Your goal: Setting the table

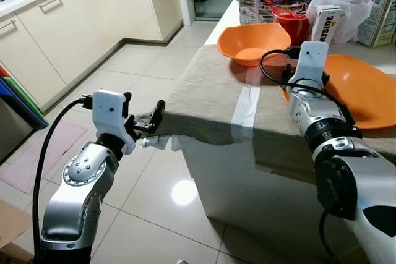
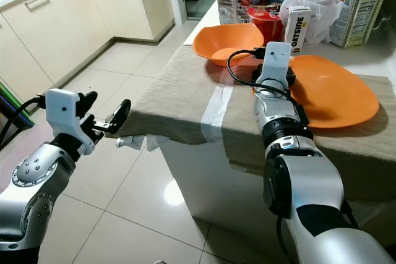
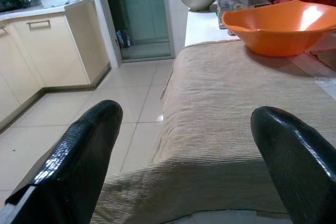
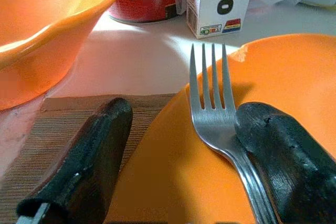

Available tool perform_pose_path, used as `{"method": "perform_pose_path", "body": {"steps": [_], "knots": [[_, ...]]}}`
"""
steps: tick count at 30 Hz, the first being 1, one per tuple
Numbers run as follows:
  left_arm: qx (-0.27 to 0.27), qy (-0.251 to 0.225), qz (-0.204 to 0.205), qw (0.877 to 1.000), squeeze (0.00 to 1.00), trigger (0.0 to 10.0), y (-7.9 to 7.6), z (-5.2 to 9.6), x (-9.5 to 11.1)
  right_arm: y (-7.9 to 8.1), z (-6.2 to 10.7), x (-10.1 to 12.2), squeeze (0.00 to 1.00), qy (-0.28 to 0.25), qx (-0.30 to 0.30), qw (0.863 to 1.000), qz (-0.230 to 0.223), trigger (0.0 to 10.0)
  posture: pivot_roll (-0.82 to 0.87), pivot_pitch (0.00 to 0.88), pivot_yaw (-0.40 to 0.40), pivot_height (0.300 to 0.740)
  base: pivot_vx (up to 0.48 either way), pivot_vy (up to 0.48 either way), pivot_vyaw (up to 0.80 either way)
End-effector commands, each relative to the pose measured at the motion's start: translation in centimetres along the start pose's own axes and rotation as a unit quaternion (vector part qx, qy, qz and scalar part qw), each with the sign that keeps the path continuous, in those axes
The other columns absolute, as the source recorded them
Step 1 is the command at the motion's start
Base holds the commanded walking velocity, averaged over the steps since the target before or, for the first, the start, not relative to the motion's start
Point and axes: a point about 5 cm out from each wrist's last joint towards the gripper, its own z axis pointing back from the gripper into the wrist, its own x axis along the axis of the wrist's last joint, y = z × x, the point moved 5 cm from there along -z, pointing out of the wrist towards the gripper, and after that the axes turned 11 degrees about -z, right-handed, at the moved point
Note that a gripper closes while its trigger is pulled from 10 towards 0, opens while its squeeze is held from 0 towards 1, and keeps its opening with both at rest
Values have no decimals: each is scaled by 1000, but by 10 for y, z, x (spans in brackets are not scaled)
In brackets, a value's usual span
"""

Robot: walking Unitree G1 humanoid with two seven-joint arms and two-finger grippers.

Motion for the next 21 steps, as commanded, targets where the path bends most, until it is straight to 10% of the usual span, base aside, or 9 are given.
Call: {"method": "perform_pose_path", "body": {"steps": [1,14,16,17,21], "knots": [[1,1,-12,1000,0,10000,4,-1,2,2,2,-21,0,44,-7,999,-7,10000,-87,0,172,735,0,0,0],[-4,-12,-28,1000,0,10000,4,-3,10,3,6,-43,0,100,-10,993,-62,10000,-84,0,172,735,0,0,0],[-8,-15,-33,999,0,10000,3,-4,11,2,7,-48,0,110,-14,991,-74,8863,-84,0,172,735,0,0,0],[-8,-15,-33,999,0,10000,3,-5,12,2,7,-50,0,115,-16,990,-82,0,-84,0,172,735,0,0,0],[-10,-18,-36,999,0,10000,2,-6,14,3,8,-53,0,121,-13,989,-88,0,-84,0,174,735,0,0,0]]}}
